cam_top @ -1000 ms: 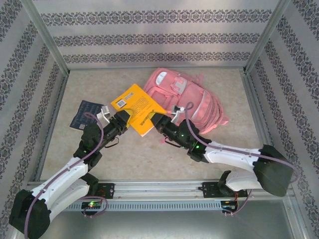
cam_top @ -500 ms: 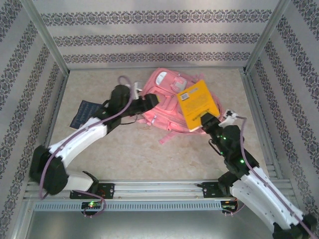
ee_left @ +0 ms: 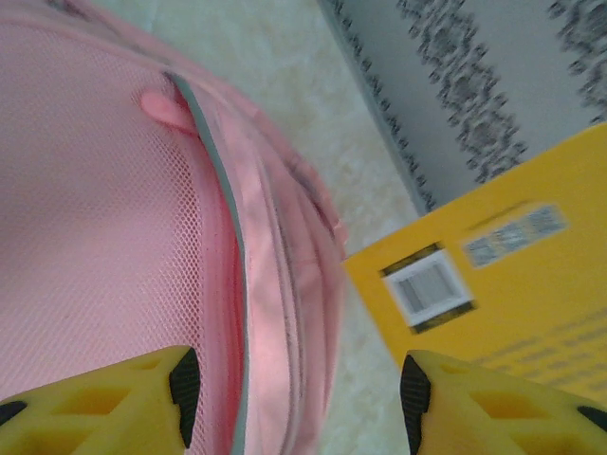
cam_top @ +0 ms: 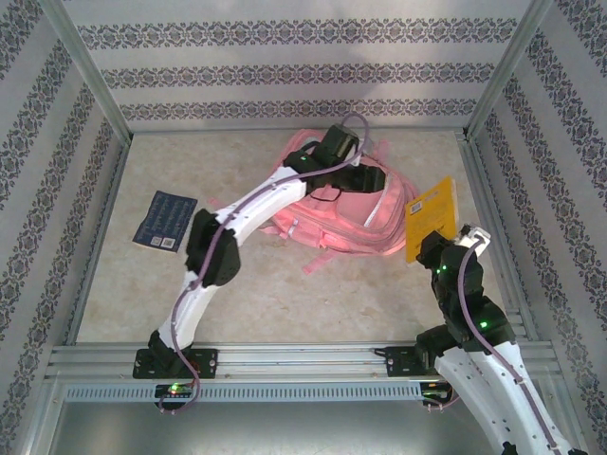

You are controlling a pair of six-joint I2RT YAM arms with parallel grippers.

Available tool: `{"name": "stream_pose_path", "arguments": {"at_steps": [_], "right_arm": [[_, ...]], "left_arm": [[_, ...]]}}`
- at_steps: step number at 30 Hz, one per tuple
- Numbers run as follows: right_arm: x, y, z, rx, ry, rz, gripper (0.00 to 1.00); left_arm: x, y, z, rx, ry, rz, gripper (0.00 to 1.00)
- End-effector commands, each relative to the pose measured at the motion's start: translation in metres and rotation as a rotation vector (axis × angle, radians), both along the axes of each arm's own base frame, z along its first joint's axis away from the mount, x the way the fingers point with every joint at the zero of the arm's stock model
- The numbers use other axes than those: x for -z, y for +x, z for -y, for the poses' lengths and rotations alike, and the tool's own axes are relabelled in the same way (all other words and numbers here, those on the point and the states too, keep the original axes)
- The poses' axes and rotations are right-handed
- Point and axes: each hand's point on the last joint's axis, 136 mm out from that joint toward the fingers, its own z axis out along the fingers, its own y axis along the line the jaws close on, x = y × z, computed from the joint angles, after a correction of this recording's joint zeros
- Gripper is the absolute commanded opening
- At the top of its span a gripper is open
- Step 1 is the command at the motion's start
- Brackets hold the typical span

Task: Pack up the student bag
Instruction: Open the student bag at the top-center of the table.

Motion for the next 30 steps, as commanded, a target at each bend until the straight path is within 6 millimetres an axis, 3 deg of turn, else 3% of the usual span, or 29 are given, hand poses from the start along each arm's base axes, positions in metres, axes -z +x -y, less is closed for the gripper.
{"name": "stream_pose_path", "arguments": {"at_steps": [1,9,15,21,24,28,30], "right_arm": [[-0.035,-0.002,0.016,0.062,-0.066,0.096,0.0],[-0.031,-0.002,0.018,0.05,-0.082,0.084,0.0],[-0.02,0.002,0.016,0.036,-0.054,0.062,0.0],[-0.01,0.005,0.012,0.021,-0.007,0.046,0.0],[-0.009,0.006,0.011,0.016,0.013,0.042,0.0],[-0.011,0.006,0.009,0.004,0.031,0.043,0.0],[-0.013,0.005,0.007,-0.004,0.04,0.045,0.0]], "left_arm": [[0.022,-0.016,0.011,0.076,0.091,-0.046,0.59],[0.051,-0.009,0.035,0.09,0.029,-0.116,0.54],[0.054,-0.019,0.048,0.126,0.002,-0.128,0.44],[0.053,-0.025,0.052,0.141,0.013,-0.113,0.36],[0.064,-0.029,0.054,0.147,0.025,-0.136,0.34],[0.086,-0.025,0.049,0.127,0.075,-0.147,0.39],[0.094,-0.023,0.046,0.115,0.101,-0.149,0.3]]}}
